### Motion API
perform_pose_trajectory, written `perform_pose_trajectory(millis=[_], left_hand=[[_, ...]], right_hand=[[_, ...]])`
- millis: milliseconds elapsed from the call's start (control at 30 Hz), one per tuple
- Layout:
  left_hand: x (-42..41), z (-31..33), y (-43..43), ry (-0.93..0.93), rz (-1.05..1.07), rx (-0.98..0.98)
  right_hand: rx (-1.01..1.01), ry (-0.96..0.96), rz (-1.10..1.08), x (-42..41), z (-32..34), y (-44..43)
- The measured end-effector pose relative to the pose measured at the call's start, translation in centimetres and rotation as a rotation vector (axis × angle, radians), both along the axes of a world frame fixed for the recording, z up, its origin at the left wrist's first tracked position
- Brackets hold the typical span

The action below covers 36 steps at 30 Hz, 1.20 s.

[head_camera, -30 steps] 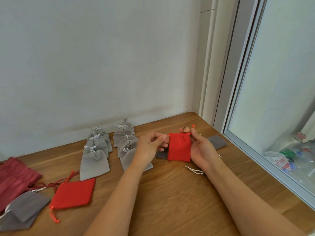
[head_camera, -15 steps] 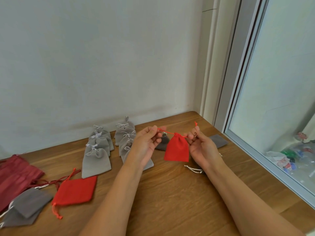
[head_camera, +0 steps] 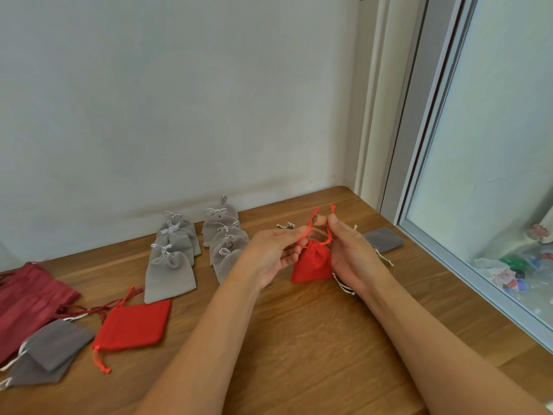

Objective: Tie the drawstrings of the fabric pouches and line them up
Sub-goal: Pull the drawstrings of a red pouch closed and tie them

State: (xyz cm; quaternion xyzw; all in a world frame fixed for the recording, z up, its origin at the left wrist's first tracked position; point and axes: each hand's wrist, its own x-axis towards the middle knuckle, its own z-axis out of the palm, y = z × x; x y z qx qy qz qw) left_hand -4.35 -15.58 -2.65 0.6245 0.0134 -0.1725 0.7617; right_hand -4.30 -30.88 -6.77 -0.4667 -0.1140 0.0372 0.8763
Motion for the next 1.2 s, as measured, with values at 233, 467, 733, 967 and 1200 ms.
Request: perform_pose_trajectory(millis=[233, 467, 733, 967, 1200], left_hand=[[0.1, -0.6, -1.3, -0.012, 0.048, 0.282], [0.3, 0.1, -0.8, 0.192, 0.06, -0.217], [0.0, -0.6, -1.1, -0.125, 0.027, 0.344], [-0.6, 0.6, -0.7, -0.188, -0.195, 0.379], [-0.2, 0.9, -0.3, -0.374, -0.014, 0.476]], right_hand=[[0.029, 0.091, 0.087, 0.4, -0.5, -0.1], [0.044, 0.067, 0.075, 0.6, -0.6, 0.0], [-0.05, 0.034, 0.072, 0.5, -0.7, 0.3], [-0.092, 0.071, -0.027, -0.2, -0.3, 0.6], [-0.102, 0.034, -0.055, -0.2, -0.1, 0.9]])
